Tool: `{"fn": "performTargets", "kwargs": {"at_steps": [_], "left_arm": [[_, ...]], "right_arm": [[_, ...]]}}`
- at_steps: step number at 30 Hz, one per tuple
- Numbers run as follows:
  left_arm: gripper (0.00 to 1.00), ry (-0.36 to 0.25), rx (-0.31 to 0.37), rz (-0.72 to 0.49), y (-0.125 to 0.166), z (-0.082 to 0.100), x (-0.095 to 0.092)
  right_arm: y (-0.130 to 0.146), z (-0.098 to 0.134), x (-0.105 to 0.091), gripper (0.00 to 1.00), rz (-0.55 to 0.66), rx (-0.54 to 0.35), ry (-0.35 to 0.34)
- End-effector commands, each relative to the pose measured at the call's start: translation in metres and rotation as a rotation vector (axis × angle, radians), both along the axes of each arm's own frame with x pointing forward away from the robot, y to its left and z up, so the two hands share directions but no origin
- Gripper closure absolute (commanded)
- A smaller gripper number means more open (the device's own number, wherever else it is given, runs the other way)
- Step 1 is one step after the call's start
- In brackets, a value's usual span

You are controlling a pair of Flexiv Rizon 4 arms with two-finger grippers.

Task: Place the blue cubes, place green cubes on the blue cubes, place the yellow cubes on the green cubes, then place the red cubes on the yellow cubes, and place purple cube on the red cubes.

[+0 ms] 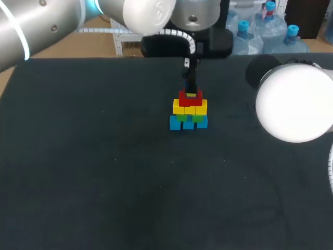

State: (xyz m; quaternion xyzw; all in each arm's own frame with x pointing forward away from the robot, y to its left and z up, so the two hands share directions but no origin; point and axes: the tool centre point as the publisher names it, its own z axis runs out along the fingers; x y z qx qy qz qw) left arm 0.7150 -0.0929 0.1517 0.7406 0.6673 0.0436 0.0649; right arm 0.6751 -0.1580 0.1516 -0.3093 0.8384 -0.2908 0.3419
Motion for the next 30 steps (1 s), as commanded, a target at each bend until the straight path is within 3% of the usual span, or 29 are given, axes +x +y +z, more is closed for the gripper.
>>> {"fn": "performTargets", "kwargs": {"at_steps": [1, 9, 14, 16, 18, 20, 22, 24, 30], "left_arm": [[0.0, -0.024, -0.037, 0.018, 0.02, 0.024, -0.008], [0.0, -0.194, -0.101, 0.134, 0.075, 0.077, -0.004], [0.0, -0.314, -0.123, 0.22, 0.107, 0.088, -0.012], [0.0, -0.372, -0.078, 0.263, 0.118, 0.086, -0.018], [0.0, -0.359, -0.101, 0.295, 0.129, 0.082, -0.026], [0.0, -0.396, -0.073, 0.352, 0.142, 0.077, -0.034], [0.0, -0.374, -0.12, 0.393, 0.157, 0.07, -0.041], [0.0, -0.378, -0.116, 0.441, 0.171, 0.062, -0.049], [0.0, -0.378, -0.116, 0.441, 0.171, 0.062, -0.049]], "right_arm": [[-0.001, -0.001, 0.0, 0.0, 0.002, 0.001, -0.003], [-0.001, -0.001, 0.0, 0.0, 0.002, 0.001, -0.003], [-0.001, -0.001, 0.0, 0.0, 0.002, 0.001, -0.003], [-0.001, -0.001, 0.0, 0.0, 0.002, 0.001, -0.003], [-0.001, -0.001, 0.0, 0.0, 0.002, 0.001, -0.003], [-0.001, -0.001, 0.0, 0.0, 0.002, 0.001, -0.003], [-0.001, -0.001, 0.0, 0.0, 0.002, 0.001, -0.003], [-0.001, -0.001, 0.0, 0.0, 0.002, 0.001, -0.003], [-0.001, -0.001, 0.0, 0.0, 0.002, 0.001, -0.003]]}}
